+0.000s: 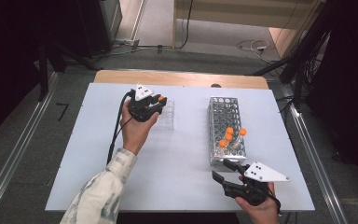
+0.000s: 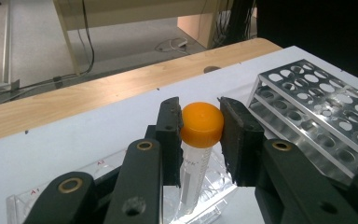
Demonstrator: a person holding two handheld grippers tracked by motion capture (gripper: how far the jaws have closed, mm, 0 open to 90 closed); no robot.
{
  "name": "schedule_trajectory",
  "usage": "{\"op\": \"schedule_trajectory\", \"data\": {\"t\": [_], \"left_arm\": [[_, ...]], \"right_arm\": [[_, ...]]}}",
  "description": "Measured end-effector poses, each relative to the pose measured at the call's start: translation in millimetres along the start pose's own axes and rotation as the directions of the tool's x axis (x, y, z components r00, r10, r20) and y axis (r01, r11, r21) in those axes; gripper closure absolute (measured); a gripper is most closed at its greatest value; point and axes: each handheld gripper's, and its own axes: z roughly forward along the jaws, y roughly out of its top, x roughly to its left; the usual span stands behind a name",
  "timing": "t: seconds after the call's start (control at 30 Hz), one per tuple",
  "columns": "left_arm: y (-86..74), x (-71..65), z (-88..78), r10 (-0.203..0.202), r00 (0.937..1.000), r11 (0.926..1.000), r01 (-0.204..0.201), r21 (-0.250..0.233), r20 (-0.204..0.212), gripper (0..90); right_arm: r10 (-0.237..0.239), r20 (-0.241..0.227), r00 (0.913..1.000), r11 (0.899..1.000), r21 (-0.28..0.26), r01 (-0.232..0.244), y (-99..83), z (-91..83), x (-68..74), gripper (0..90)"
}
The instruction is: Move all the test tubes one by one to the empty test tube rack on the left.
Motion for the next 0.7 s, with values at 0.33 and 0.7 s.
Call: {"op": "schedule_trajectory", "data": {"t": [0.33, 0.7], "left_arm": [[-9.1, -2.2, 4.8, 0.011, 0.9999, 0.9997, -0.010, 0.023, -0.010, 69.5], [-11.2, -1.6, 2.9, -0.012, 0.9999, 0.9997, 0.012, 0.021, 0.001, 58.2]], "right_arm": [[-0.005, -0.001, 1.0000, 1.000, 0.004, 0.005, -0.6, 1.1, 0.4, 38.5], [-0.004, 0.002, 1.0000, 1.000, 0.005, 0.004, -1.1, 1.8, 0.2, 38.4]]}}
